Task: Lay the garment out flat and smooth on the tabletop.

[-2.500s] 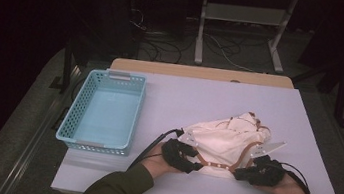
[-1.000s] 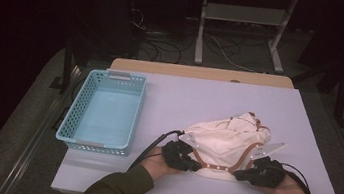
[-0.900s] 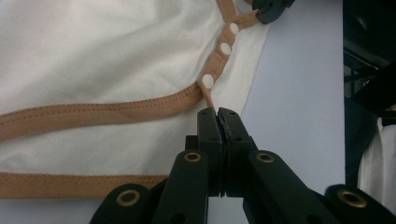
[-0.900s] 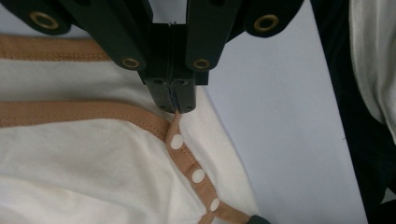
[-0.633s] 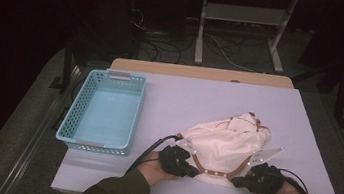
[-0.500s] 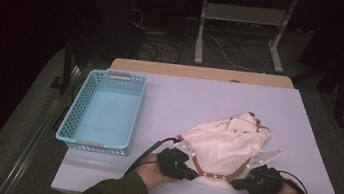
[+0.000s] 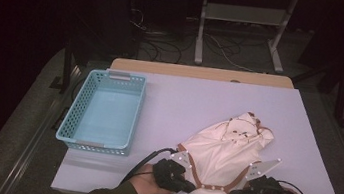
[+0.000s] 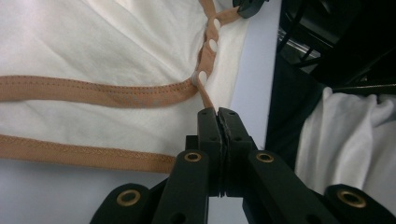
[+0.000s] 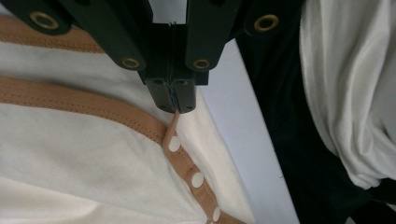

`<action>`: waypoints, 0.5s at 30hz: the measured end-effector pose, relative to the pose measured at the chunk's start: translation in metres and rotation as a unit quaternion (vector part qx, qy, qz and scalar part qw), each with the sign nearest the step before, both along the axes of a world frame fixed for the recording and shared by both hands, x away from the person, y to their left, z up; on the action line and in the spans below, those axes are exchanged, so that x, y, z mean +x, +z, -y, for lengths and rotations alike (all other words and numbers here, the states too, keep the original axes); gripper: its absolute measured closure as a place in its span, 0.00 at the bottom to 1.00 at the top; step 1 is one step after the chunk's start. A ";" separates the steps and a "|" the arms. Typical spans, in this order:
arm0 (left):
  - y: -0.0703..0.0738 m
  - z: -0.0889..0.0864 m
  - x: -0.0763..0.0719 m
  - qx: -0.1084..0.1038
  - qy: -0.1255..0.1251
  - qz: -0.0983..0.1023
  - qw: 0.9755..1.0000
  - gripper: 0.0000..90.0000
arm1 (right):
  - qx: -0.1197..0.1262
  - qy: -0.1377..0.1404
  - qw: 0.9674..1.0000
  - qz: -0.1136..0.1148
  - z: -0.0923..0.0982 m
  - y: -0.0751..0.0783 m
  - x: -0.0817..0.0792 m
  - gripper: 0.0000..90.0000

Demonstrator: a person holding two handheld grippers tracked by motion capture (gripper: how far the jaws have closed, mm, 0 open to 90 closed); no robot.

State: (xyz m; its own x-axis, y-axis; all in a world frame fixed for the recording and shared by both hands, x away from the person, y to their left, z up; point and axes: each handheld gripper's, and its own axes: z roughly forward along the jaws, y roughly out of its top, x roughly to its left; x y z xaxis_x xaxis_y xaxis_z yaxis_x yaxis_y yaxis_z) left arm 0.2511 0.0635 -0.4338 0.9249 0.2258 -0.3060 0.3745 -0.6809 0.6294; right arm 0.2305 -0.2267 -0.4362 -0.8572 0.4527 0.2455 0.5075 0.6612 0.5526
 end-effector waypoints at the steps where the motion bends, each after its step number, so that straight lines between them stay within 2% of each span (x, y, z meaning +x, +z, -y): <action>1: 0.000 0.000 -0.002 -0.001 0.000 -0.002 1.000 0.98 | 0.000 0.001 1.000 -0.002 0.000 0.000 -0.002 0.98; 10: -0.002 -0.003 -0.017 0.001 -0.006 -0.016 1.000 0.98 | -0.007 0.018 1.000 -0.011 -0.004 -0.001 -0.012 0.98; 15: -0.003 -0.004 -0.021 0.006 -0.007 -0.014 1.000 0.98 | -0.009 0.021 1.000 -0.013 -0.005 -0.002 -0.018 0.98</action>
State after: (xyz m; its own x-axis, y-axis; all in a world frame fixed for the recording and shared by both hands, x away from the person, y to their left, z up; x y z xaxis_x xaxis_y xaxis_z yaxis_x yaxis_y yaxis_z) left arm 0.2301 0.0677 -0.4371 0.9194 0.2168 -0.3281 0.3815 -0.6943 0.6102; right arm 0.2124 -0.2221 -0.4378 -0.8688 0.4219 0.2594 0.4934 0.6915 0.5276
